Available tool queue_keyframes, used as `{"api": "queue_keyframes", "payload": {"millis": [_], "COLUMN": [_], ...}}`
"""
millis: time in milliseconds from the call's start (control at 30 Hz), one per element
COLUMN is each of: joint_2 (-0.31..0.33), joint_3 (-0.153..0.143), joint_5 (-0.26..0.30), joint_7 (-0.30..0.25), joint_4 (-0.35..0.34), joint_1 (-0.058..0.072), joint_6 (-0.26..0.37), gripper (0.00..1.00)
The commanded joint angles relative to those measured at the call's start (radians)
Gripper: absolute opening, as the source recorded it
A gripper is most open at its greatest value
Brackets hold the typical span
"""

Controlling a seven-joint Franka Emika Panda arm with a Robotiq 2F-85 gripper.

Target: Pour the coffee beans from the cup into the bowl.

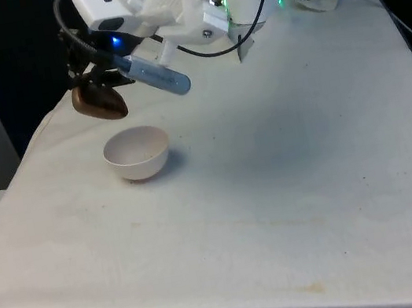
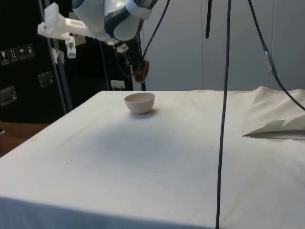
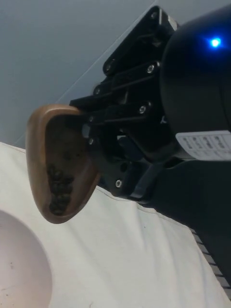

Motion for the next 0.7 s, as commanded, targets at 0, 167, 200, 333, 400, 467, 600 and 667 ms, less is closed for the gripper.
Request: {"api": "queue_keyframes", "payload": {"millis": [0,167,200,333,400,467,600,667], "joint_2": [-0.001,0.002,0.000,0.009,0.012,0.014,0.017,0.016], "joint_3": [0.000,0.001,0.000,0.003,0.005,0.007,0.013,0.015], "joint_5": [-0.001,0.000,0.000,0.000,-0.001,-0.003,-0.006,-0.010], "joint_7": [-0.003,0.000,0.000,0.018,0.036,0.051,0.086,0.107], "joint_4": [0.001,0.004,0.002,0.002,0.000,-0.002,-0.008,-0.016], "joint_1": [-0.001,-0.001,-0.001,-0.001,0.000,0.001,0.001,0.002], "joint_6": [0.000,-0.001,-0.001,0.008,0.013,0.018,0.025,0.030], "gripper": [0.00,0.00,0.00,0.00,0.00,0.00,0.00,0.00]}}
